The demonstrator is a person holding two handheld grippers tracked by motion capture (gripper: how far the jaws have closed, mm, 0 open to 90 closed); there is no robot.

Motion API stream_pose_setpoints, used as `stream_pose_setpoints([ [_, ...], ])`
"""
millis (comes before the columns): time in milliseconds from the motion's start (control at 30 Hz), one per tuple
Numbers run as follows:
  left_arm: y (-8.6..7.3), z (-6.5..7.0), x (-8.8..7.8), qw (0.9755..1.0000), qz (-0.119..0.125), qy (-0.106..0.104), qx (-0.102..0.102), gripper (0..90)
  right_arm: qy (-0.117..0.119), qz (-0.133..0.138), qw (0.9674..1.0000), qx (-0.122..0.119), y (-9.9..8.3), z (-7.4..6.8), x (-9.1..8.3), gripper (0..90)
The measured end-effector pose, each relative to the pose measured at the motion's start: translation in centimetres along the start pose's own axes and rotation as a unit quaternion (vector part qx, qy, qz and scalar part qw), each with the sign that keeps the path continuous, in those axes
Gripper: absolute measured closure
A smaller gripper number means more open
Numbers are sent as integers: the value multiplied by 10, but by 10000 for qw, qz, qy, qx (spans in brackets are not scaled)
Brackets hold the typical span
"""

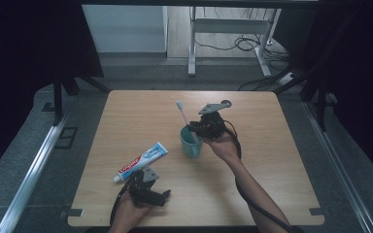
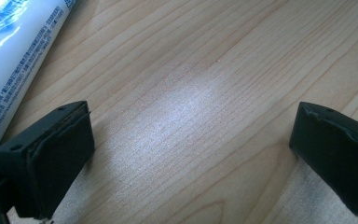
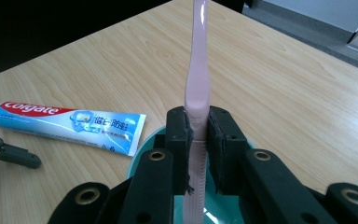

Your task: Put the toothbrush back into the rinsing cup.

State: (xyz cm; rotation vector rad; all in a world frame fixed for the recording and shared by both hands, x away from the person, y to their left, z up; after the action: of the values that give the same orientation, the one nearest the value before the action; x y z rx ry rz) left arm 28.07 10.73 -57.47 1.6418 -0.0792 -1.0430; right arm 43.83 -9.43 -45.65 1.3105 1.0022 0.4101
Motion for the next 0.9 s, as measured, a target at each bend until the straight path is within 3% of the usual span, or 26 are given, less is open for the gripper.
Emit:
stream_pose_setpoints([
  [900,0,0,0,10000,-1,-1,1,0,44,-264,9994,198,-33,2,16,783],
])
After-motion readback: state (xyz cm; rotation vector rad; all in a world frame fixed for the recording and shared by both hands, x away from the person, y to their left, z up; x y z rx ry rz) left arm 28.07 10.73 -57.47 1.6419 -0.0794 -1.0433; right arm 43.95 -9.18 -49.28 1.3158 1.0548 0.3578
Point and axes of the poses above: each handheld gripper's, and its own axes: x roughly forward along the jaws, y roughly out of its top, z roughly to its right, the point moved 4 cm from there along x, roughly forward along the jaws, and after that the axes turned 13 degrees about z, right-handed, at the moved point
